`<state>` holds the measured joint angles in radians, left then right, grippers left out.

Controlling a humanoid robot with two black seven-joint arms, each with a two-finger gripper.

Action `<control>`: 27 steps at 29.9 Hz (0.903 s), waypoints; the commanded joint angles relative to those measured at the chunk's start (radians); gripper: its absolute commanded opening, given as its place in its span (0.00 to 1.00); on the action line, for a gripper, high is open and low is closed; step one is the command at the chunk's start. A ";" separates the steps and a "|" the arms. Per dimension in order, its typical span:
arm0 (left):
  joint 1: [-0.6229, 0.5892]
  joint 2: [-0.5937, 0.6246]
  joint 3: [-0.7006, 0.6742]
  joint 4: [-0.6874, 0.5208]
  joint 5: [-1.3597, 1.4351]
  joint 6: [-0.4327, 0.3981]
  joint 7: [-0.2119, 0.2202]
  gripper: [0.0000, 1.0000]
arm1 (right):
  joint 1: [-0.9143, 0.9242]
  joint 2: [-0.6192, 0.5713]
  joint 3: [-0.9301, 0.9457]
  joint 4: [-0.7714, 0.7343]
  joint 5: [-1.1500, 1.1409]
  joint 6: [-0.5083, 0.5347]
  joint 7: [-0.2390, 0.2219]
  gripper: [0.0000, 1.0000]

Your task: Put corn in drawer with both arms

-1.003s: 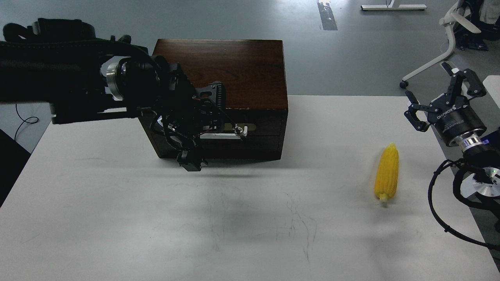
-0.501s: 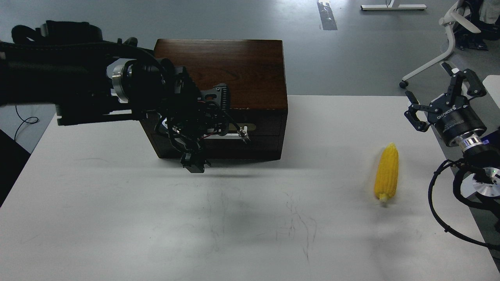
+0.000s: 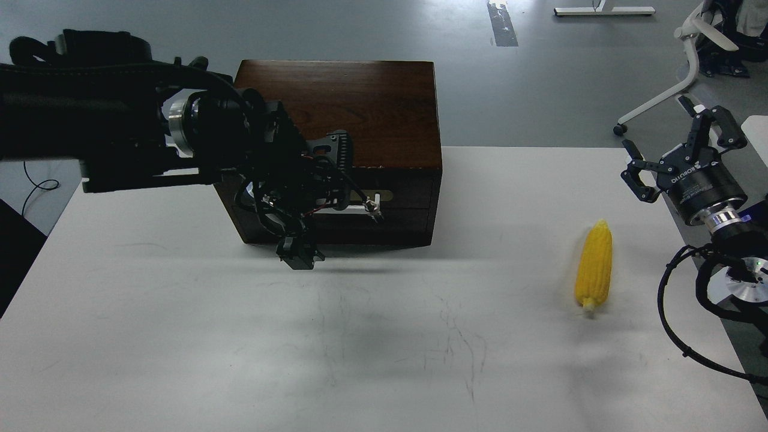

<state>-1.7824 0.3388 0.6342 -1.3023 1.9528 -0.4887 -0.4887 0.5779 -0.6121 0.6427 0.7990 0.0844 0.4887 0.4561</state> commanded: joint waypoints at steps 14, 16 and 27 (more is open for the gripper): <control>0.014 -0.017 0.002 0.002 0.005 0.000 0.000 0.98 | -0.004 0.000 0.000 0.000 0.000 0.000 0.001 1.00; 0.014 -0.024 0.002 0.005 0.005 0.000 0.000 0.98 | -0.004 -0.001 0.000 0.002 0.000 0.000 0.001 1.00; 0.015 -0.030 0.002 0.011 0.005 0.000 0.000 0.98 | -0.006 -0.005 0.000 0.002 0.000 0.000 0.001 1.00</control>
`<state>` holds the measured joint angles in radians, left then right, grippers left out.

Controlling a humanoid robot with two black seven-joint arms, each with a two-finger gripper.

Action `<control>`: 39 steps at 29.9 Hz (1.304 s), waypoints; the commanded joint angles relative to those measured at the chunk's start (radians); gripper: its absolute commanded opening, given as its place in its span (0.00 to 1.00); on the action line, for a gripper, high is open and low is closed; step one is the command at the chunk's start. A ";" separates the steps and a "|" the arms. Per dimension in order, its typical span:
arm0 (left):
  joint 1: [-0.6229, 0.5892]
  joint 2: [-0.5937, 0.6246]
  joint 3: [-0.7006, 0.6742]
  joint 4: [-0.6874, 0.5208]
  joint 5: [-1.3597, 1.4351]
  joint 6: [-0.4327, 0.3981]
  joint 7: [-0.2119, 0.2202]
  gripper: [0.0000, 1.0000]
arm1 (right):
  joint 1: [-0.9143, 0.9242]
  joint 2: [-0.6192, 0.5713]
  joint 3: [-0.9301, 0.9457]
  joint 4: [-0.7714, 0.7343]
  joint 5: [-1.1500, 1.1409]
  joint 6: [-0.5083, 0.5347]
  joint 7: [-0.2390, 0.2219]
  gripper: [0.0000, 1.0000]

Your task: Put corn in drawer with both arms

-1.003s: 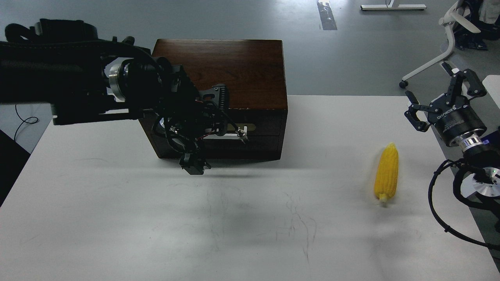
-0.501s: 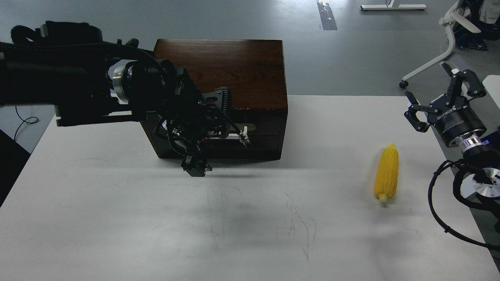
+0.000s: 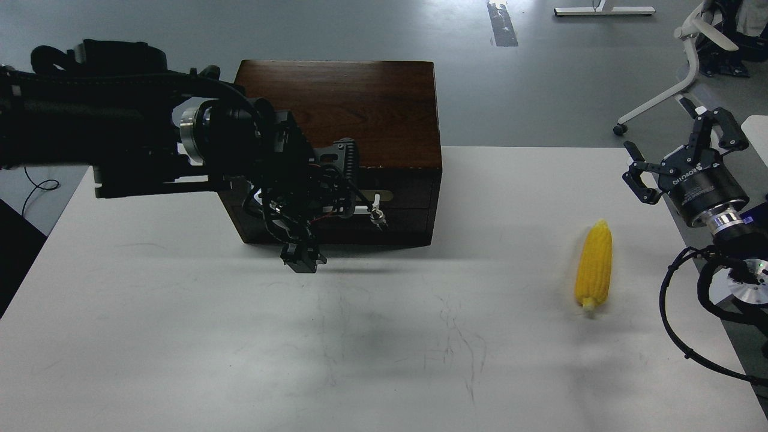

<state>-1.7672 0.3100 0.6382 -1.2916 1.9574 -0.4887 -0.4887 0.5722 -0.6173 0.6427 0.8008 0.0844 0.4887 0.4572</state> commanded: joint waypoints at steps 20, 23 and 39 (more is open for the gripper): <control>0.022 -0.012 -0.002 0.006 0.011 0.000 0.000 0.98 | 0.000 0.001 0.000 0.000 0.000 0.000 0.005 1.00; 0.026 -0.022 -0.005 0.009 0.011 0.000 0.000 0.98 | 0.000 0.001 0.000 0.000 0.000 0.000 0.003 1.00; 0.022 -0.022 -0.011 0.003 0.005 0.000 0.000 0.98 | 0.000 0.001 0.000 -0.002 0.000 0.000 0.003 1.00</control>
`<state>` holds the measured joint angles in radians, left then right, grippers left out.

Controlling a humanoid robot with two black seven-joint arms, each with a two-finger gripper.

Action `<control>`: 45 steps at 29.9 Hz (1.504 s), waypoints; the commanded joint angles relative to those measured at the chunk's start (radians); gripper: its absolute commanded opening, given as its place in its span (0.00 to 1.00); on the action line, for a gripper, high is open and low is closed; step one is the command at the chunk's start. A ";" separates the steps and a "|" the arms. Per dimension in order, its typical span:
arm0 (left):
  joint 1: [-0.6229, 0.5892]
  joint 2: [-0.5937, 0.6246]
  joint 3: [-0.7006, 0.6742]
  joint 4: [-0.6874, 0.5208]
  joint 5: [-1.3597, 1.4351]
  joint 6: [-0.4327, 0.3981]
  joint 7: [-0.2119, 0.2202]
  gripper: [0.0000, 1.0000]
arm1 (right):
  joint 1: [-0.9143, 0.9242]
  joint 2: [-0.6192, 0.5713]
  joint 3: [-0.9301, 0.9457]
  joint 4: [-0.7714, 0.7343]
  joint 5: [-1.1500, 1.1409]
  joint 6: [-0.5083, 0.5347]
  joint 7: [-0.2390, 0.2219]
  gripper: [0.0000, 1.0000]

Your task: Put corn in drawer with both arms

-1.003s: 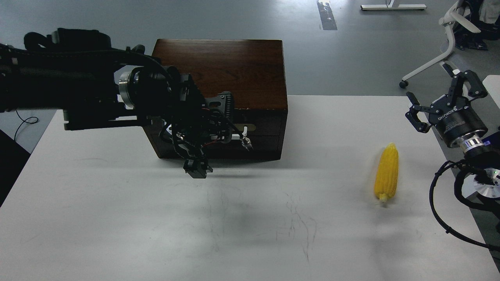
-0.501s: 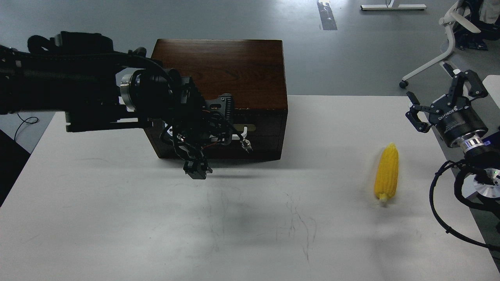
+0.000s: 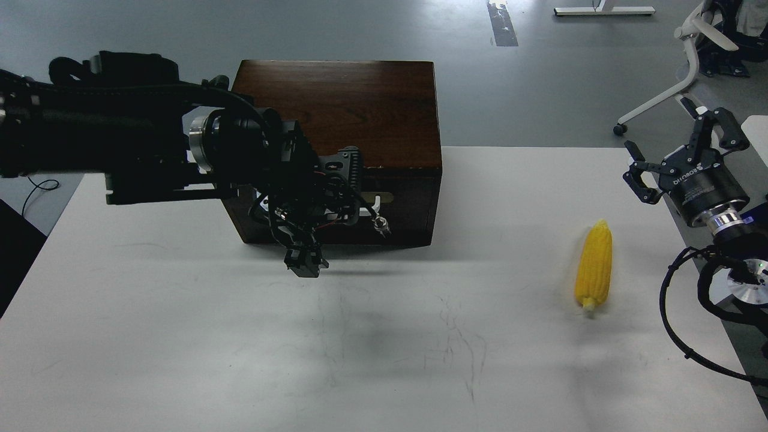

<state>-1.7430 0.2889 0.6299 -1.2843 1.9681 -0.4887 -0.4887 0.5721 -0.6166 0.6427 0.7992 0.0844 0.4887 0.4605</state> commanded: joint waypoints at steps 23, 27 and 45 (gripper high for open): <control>-0.013 0.027 -0.026 -0.101 -0.009 0.000 0.000 0.98 | 0.000 0.000 0.000 0.000 0.000 0.000 0.001 1.00; -0.015 0.041 -0.027 -0.121 -0.008 0.000 0.000 0.98 | 0.000 0.000 0.000 0.000 0.000 0.000 0.001 1.00; -0.015 0.099 -0.067 -0.233 -0.008 0.000 0.000 0.98 | 0.000 0.000 0.000 0.000 0.000 0.000 0.001 1.00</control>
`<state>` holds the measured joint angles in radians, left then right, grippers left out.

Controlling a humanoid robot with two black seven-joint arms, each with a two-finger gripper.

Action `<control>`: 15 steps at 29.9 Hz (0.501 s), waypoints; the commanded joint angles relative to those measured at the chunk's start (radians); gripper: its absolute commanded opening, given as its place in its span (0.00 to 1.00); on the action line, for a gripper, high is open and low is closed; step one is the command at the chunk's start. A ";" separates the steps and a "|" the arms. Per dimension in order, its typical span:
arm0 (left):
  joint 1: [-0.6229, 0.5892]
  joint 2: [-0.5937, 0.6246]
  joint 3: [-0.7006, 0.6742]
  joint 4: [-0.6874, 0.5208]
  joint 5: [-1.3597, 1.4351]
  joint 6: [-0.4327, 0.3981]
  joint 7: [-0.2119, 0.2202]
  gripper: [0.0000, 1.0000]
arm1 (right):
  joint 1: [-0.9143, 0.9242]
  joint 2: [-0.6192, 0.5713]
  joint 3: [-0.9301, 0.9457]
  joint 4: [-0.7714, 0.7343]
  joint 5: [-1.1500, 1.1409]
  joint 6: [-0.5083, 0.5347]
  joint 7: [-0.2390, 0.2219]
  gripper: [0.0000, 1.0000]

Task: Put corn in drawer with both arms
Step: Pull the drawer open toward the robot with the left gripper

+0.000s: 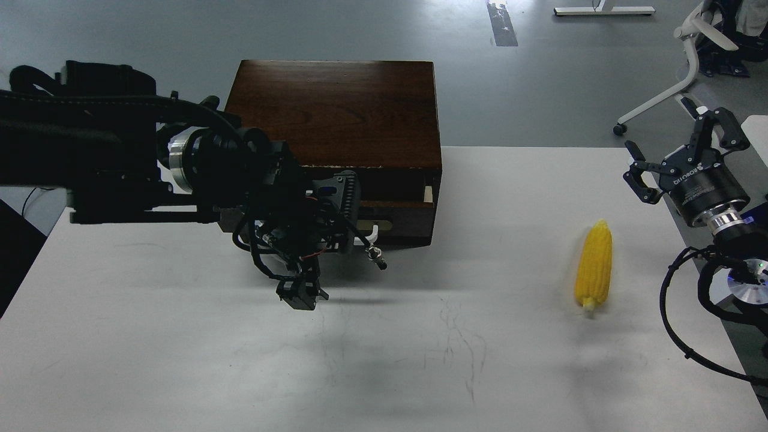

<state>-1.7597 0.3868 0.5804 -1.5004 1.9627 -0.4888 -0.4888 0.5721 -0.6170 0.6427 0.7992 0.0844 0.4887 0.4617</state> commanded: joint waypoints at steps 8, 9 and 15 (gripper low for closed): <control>0.003 0.007 -0.040 -0.058 -0.005 0.000 0.000 0.98 | 0.000 0.000 0.000 0.000 0.000 0.000 0.000 1.00; 0.003 0.010 -0.047 -0.063 -0.005 0.000 0.000 0.98 | 0.000 -0.001 0.000 0.000 0.000 0.000 0.000 1.00; 0.014 0.047 -0.071 -0.103 -0.004 0.000 0.000 0.98 | 0.000 0.000 0.000 0.000 0.000 0.000 0.000 1.00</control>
<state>-1.7480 0.4203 0.5131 -1.5882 1.9575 -0.4888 -0.4886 0.5722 -0.6169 0.6427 0.7992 0.0844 0.4887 0.4617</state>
